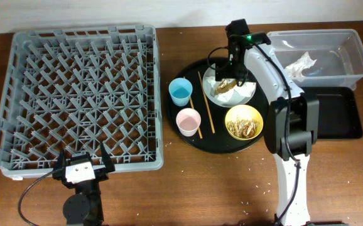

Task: Sort waste into correct bins and load items into the dishwasher rack
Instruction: 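Carry the trash to the clear bin and release it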

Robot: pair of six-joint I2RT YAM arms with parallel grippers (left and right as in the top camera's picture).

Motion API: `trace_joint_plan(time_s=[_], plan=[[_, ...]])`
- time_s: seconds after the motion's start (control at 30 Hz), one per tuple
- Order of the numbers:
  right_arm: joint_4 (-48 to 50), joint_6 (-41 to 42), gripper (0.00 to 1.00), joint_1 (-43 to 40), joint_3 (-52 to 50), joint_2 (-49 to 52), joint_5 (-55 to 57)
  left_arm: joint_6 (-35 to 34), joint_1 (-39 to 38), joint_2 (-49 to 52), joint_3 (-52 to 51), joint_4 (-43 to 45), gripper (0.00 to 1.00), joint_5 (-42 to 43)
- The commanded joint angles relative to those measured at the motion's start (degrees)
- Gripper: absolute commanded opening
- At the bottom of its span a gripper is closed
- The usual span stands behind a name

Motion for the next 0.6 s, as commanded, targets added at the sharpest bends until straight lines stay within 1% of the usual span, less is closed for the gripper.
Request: trace_joint_plan(time_s=[0.0, 0.17, 0.27, 0.3, 0.33, 0.37, 0.4, 0.5, 0.57], plan=[[0.3, 0.7, 0.92, -0.3, -0.5, 0.2, 1.3, 0.9, 0.4, -0.3, -0.3, 0.1, 0.99, 0.4], [4.0, 0.7, 0.92, -0.3, -0.5, 3.4, 1.3, 0.9, 0.4, -0.3, -0.3, 0.1, 0.99, 0.4], [5.4, 0.7, 0.82, -0.2, -0.6, 5.0, 1.3, 0.9, 0.4, -0.3, -0.3, 0.1, 0.99, 0.4], [5.5, 0.7, 0.72, -0.3, -0.6, 5.5, 1.3, 0.9, 0.4, -0.3, -0.3, 0.1, 0.99, 0.4], [5.8, 0.7, 0.51, -0.3, -0.6, 5.7, 1.3, 0.9, 0.4, -0.3, -0.3, 0.1, 0.99, 0.4], [5.8, 0.5, 0.24, -0.3, -0.5, 5.7, 1.3, 0.9, 0.4, -0.3, -0.3, 0.1, 0.99, 0.4], [5.7, 0.5, 0.04, -0.3, -0.3, 5.4, 1.3, 0.9, 0.4, -0.3, -0.3, 0.1, 0.99, 0.4], [4.9, 0.4, 0.04, -0.3, 2.1, 3.7, 1.3, 0.9, 0.4, -0.3, -0.3, 0.1, 0.99, 0.4], [2.8, -1.2, 0.04, -0.4, 6.6, 1.2, 1.3, 0.9, 0.4, -0.3, -0.3, 0.1, 0.99, 0.4]])
